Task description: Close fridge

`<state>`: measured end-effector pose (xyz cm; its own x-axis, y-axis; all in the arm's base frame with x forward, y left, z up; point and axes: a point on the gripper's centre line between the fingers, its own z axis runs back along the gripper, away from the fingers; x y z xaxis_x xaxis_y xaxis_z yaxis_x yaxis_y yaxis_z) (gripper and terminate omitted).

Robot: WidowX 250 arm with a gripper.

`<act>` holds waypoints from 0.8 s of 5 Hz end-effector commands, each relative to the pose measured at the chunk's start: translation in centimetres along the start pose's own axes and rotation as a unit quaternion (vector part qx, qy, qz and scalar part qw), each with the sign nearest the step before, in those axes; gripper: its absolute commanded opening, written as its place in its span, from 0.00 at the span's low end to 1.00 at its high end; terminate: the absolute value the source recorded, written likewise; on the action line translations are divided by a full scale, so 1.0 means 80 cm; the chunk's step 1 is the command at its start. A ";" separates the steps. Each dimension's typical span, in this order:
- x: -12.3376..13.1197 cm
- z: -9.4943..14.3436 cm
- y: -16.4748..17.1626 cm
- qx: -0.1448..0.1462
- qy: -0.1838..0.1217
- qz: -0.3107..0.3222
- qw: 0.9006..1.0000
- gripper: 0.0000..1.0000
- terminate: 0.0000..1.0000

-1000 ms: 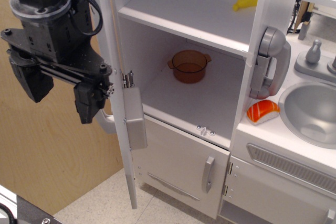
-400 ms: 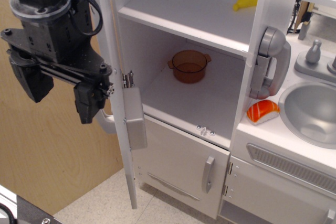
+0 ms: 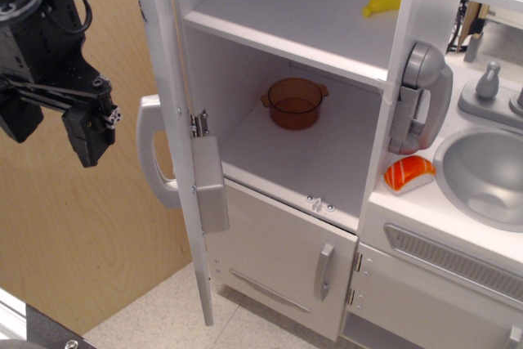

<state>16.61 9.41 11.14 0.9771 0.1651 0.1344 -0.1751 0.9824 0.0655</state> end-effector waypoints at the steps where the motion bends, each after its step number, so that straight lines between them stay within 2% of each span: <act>1: 0.041 -0.026 0.071 0.045 -0.016 0.034 0.998 1.00 0.00; 2: 0.074 -0.030 0.083 0.048 -0.029 0.067 0.996 1.00 0.00; 3: 0.097 -0.038 0.075 0.055 -0.024 0.085 0.995 1.00 0.00; 4: 0.116 -0.042 0.056 0.048 -0.027 0.058 0.997 1.00 0.00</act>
<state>25.11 14.77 8.04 0.9495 0.2691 0.1613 -0.2908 0.9478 0.1307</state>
